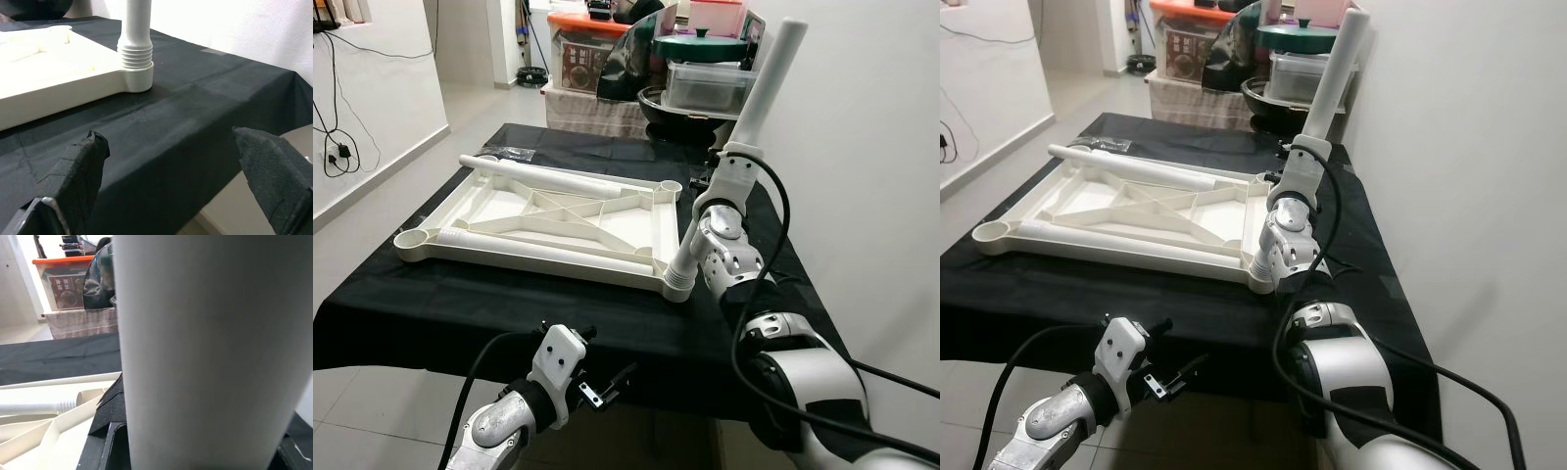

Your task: Building children table

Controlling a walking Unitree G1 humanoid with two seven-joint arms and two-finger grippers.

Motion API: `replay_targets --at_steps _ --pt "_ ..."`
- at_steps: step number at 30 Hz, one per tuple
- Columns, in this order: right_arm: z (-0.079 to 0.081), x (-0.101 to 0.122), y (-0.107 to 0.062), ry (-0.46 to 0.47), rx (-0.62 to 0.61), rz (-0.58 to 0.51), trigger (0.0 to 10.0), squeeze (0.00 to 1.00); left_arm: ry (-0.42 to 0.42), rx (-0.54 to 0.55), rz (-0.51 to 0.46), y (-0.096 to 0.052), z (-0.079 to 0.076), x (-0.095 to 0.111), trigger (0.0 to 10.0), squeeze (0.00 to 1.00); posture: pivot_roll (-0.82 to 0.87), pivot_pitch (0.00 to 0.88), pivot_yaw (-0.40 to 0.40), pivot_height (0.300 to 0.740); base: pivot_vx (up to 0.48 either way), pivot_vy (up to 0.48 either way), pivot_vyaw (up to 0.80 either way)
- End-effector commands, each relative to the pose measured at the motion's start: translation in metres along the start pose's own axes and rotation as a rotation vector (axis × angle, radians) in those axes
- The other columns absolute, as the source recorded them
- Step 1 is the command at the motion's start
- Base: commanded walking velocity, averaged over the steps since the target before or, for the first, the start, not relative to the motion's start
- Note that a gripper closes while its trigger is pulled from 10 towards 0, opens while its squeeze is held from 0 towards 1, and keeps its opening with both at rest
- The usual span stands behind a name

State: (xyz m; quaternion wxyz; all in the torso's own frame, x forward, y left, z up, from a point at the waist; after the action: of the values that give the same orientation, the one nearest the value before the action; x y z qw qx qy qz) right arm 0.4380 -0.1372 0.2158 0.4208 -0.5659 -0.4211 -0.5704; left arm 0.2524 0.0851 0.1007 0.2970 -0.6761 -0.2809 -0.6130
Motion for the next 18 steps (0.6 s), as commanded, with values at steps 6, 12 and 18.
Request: replay_targets --at_steps 6,12,18 --pt "-0.006 -0.044 -0.006 -0.069 0.005 0.133 0.0 0.0 -0.004 -0.001 0.003 0.002 0.001 -0.002 10.0 0.0 0.0 0.0 -0.118 0.74 0.0 0.0 0.0" --pt "0.005 -0.046 -0.007 -0.112 0.1 0.157 0.0 0.0 -0.007 -0.007 0.003 0.004 -0.001 -0.003 10.0 0.0 0.0 0.0 -0.125 0.74 0.0 0.0 0.0" --pt "0.009 -0.048 -0.007 -0.122 0.135 0.173 0.0 0.0 -0.009 -0.01 0.005 0.004 -0.002 -0.004 10.0 0.0 0.0 0.0 -0.128 0.74 0.0 0.0 0.0"
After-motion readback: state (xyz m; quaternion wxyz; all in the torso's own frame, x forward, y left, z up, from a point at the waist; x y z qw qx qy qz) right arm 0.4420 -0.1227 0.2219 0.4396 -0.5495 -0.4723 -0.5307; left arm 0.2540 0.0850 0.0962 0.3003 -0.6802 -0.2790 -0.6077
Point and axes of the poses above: a point about 5 cm out from each wrist's last joint towards the gripper, its own y axis pointing out of the wrist towards the gripper, its own x axis along the axis of the wrist's last joint, z = x × y, the point moved 3 cm from there along y, pointing out of the wrist towards the gripper, and after that the axes turned 7 degrees about -y, right-handed, at the moved point
